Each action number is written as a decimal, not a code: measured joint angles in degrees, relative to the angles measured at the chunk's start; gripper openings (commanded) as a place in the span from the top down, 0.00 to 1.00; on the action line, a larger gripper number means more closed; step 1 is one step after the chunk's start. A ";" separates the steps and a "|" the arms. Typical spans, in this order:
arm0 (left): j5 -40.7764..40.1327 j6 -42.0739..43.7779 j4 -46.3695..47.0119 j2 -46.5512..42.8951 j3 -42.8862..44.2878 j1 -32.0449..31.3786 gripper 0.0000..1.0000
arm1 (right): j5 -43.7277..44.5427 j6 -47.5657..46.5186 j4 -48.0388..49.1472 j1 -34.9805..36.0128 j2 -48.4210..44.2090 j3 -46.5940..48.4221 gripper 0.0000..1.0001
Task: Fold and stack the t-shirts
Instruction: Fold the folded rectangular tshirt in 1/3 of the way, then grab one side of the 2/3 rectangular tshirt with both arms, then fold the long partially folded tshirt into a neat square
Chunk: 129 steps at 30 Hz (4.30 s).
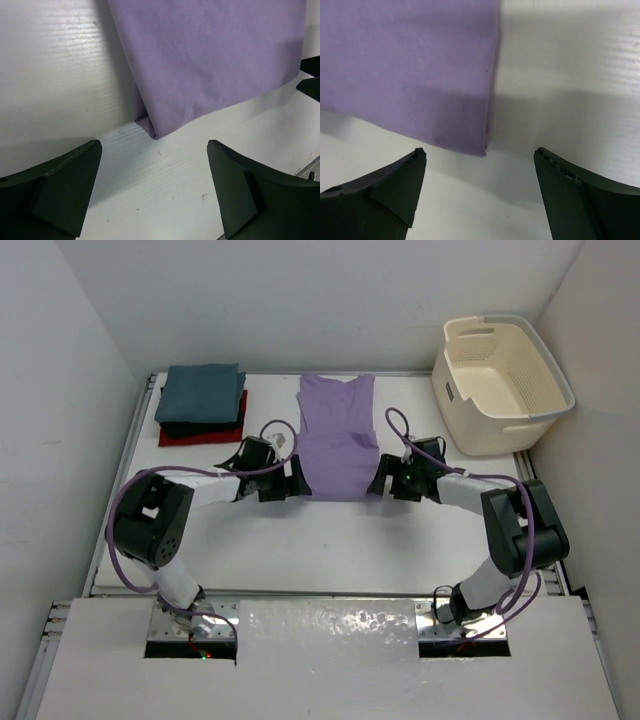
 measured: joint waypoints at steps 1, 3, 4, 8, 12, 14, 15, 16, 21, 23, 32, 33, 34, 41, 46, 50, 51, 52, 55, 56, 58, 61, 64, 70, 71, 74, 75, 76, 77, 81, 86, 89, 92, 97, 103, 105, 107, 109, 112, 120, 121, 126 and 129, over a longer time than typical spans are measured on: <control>0.00 0.02 0.22 0.09 0.00 0.00 0.23 | -0.39 0.76 1.20 0.02 0.28 0.00 0.21; 0.00 -0.07 1.09 0.44 0.00 0.00 0.33 | -1.22 2.01 2.89 0.02 1.22 0.00 0.29; 0.09 -0.15 1.55 0.74 0.00 0.00 0.41 | -1.55 2.58 3.61 0.00 1.81 0.00 0.32; 0.87 -0.48 2.82 2.36 0.00 0.00 0.61 | -2.56 4.55 5.73 0.09 2.84 -0.24 0.43; 1.57 -0.33 3.58 3.76 0.00 0.00 0.72 | -3.10 6.03 7.04 0.26 3.58 -0.90 0.55; 2.08 -0.42 4.22 4.55 0.00 0.00 0.80 | -3.54 6.73 7.87 0.26 4.09 -1.16 0.60; 2.38 -0.59 4.70 4.83 0.02 0.00 0.82 | -3.85 7.10 8.35 0.26 4.22 -1.31 0.62; 2.40 -0.52 5.11 5.16 0.04 0.00 0.82 | -3.93 7.39 8.59 0.28 4.31 -1.49 0.66; 3.04 -0.92 6.58 6.86 0.83 0.00 1.00 | -3.98 7.93 10.01 0.28 5.03 -2.12 0.92; 3.08 -0.94 7.13 7.23 1.20 0.00 1.00 | -4.00 8.20 10.21 0.28 5.44 -2.12 1.00; 3.30 -1.22 8.02 -1.36 -6.54 -0.44 1.00 | -5.38 6.10 7.93 0.28 -0.31 -5.16 1.00; 3.39 -1.25 7.19 -3.61 -7.54 -0.66 1.00 | -5.79 5.73 6.75 0.31 -2.60 -6.03 1.00; 3.48 -1.29 5.97 -6.29 -8.39 -0.96 1.00 | -6.10 5.42 5.68 0.46 -4.83 -6.82 1.00; 4.33 -2.58 -2.97 -22.12 -9.16 -4.46 1.00 | -8.94 3.17 -6.58 0.72 -22.32 -10.84 1.00; 4.68 -3.80 -10.12 -27.47 -7.69 -6.32 1.00 | -8.37 1.53 -18.56 0.72 -30.27 -5.70 1.00; 2.21 -3.69 -12.35 -27.47 -2.67 -6.29 1.00 | -6.82 0.70 -21.24 0.70 -30.47 3.74 1.00; 1.31 -3.48 -12.17 -27.39 -0.83 -6.29 1.00 | -6.29 0.37 -21.31 0.70 -29.86 5.81 1.00; 0.44 -3.21 -11.76 -27.21 0.70 -6.29 1.00 | -5.64 0.17 -21.29 0.66 -28.85 7.91 1.00; -2.03 -2.32 -9.64 -25.88 5.05 -6.14 1.00 | -4.24 -0.02 -21.24 0.28 -24.44 12.70 1.00; -2.62 -1.68 -8.96 -25.05 6.45 -5.88 1.00 | -3.80 -0.07 -21.24 -0.02 -22.45 14.19 1.00; -3.58 -0.28 -8.59 -22.51 9.66 -5.07 1.00 | -3.06 -0.24 -21.46 -0.66 -18.64 17.07 1.00; -4.61 0.57 -7.58 -17.53 14.03 -3.06 1.00 | -2.56 -0.37 -20.96 -1.64 -12.81 22.08 1.00; -5.03 0.61 -5.33 -13.33 15.19 -1.14 1.00 | -2.95 -0.39 -20.17 -2.58 -8.50 26.05 1.00; -4.02 1.22 -3.76 -2.60 21.44 1.73 1.00 | -3.48 -0.24 -18.40 -4.09 1.07 33.11 1.00; -3.48 1.27 -2.97 -0.44 23.06 2.29 1.00 | -3.56 -0.24 -18.03 -4.28 2.82 34.07 1.00; -1.88 1.33 -1.70 6.08 28.37 3.93 1.00 | -4.42 -0.07 -17.81 -5.01 8.11 37.77 1.00; -1.46 1.31 -1.07 8.09 29.73 4.44 1.00 | -4.92 0.00 -17.27 -5.35 10.23 39.32 1.00; -1.16 1.25 -0.79 9.46 30.51 4.83 1.00 | -5.66 0.09 -16.79 -5.68 12.13 40.63 1.00; -0.85 1.16 -0.55 10.78 31.12 5.20 1.00 | -6.21 0.22 -16.26 -5.97 14.23 42.16 1.00; -0.11 0.52 -0.28 14.73 33.29 6.62 1.00 | -8.24 0.61 -14.84 -6.49 21.84 47.67 1.00; 0.83 0.28 0.83 22.32 40.28 7.82 1.00 | -9.35 1.42 -12.74 -6.54 30.56 54.82 0.90; 0.96 0.24 0.48 28.37 46.36 8.33 0.92 | -9.75 2.58 -11.61 -6.54 35.50 59.17 0.41; 0.24 0.22 -2.62 33.90 52.92 8.79 0.20 | -9.99 3.37 -11.26 -6.56 41.51 65.55 0.01; -0.48 -0.13 -6.58 35.98 55.87 10.16 0.00 | -10.21 2.45 -12.85 -6.56 46.18 71.80 0.01; -0.74 -0.09 -6.51 32.06 54.90 10.21 0.00 | -8.72 0.48 -12.79 -6.58 38.60 65.13 0.01; -0.79 0.17 -6.36 30.32 54.90 9.35 0.00 | -7.67 -0.44 -13.73 -6.47 35.78 63.82 0.01; -0.57 0.31 -5.44 29.03 54.90 8.11 0.00 | -6.78 -1.55 -13.49 -6.16 33.22 62.38 0.01; -0.02 0.11 -4.26 28.70 54.95 7.02 0.00 | -7.15 -1.75 -13.03 -6.01 31.67 61.48 0.01; 1.38 -0.37 -3.52 29.20 55.01 5.66 0.00 | -8.37 -1.46 -11.39 -5.55 31.93 61.48 0.01; 3.80 -2.75 -1.14 39.32 59.69 5.53 0.00 | -13.22 3.48 -3.67 -5.03 42.47 64.89 0.01; 3.61 -2.97 -1.22 40.63 59.69 5.75 0.00 | -13.25 4.20 -3.02 -5.01 44.59 65.70 0.01; 2.93 -4.26 -0.07 43.76 61.09 6.69 0.00 | -12.96 6.49 0.63 -5.05 50.23 67.60 0.01; 2.82 -4.57 0.35 44.76 62.03 6.99 0.00 | -11.98 7.21 2.14 -5.09 50.62 67.49 0.01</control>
